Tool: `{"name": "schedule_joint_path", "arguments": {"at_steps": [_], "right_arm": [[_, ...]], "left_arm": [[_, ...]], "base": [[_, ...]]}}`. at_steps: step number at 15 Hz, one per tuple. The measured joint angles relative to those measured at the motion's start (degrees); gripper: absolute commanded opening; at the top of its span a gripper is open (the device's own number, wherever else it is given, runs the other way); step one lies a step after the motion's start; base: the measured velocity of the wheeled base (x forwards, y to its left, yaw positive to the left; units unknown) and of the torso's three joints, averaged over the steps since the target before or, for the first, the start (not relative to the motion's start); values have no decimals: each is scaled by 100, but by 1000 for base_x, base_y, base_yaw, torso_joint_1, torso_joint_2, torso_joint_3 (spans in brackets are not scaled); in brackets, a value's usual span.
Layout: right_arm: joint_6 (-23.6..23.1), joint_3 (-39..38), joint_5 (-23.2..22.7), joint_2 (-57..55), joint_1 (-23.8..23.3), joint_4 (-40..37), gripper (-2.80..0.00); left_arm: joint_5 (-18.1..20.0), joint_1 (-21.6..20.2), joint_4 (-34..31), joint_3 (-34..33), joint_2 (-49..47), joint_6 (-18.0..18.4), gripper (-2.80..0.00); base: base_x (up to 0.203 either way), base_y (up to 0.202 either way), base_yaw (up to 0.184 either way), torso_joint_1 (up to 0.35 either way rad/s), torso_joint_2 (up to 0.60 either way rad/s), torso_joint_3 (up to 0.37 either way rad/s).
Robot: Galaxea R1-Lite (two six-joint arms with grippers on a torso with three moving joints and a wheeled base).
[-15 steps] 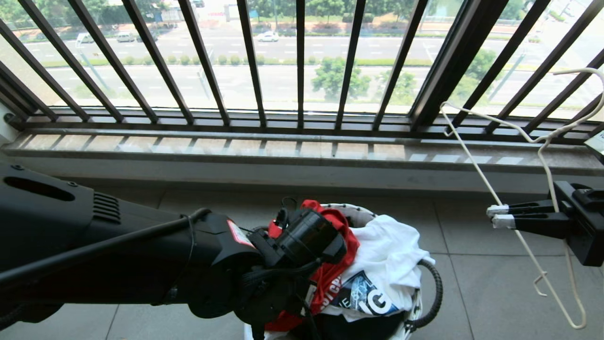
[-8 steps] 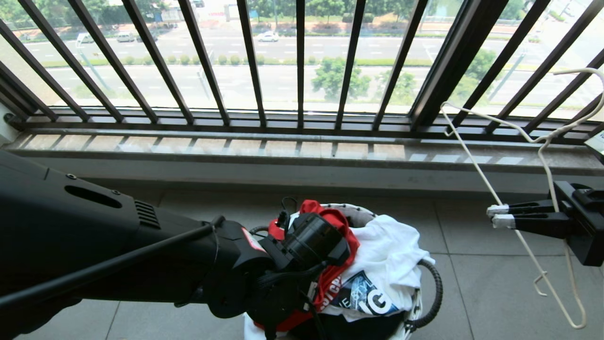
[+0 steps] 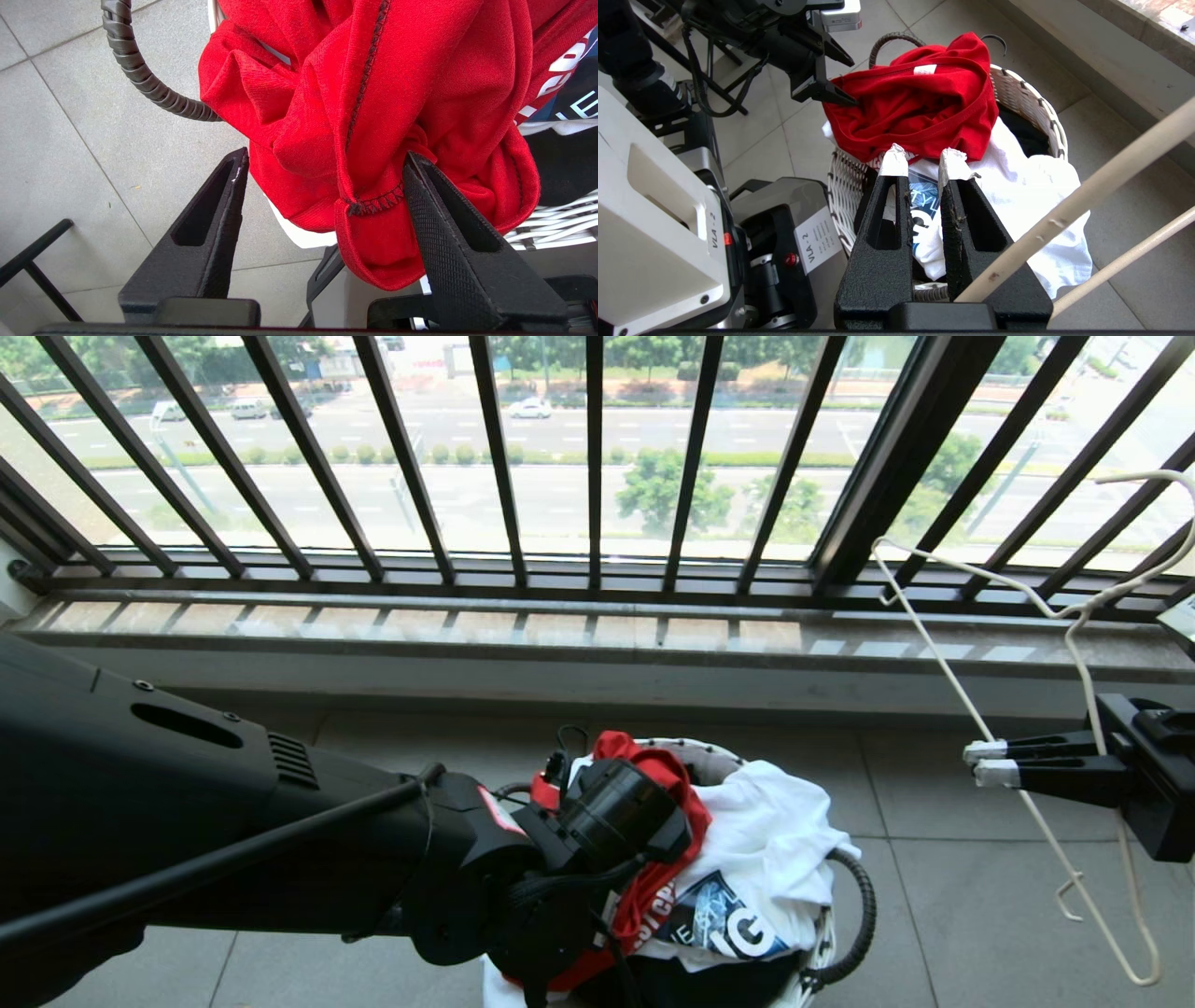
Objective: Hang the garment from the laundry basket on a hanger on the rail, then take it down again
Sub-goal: Pick up clothes from the basket
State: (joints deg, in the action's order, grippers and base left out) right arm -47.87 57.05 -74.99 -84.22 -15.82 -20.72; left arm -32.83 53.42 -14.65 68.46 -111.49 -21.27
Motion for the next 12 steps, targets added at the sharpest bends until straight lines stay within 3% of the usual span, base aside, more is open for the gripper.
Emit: {"name": "schedule_joint_path", "arguments": {"at_steps": [12], "right_arm": [[11, 0, -6, 0, -16, -7, -280]], "left_arm": [[9, -42, -15, 42, 218, -14, -280]], "base": [[0, 0, 0, 0, 0, 0]]}}
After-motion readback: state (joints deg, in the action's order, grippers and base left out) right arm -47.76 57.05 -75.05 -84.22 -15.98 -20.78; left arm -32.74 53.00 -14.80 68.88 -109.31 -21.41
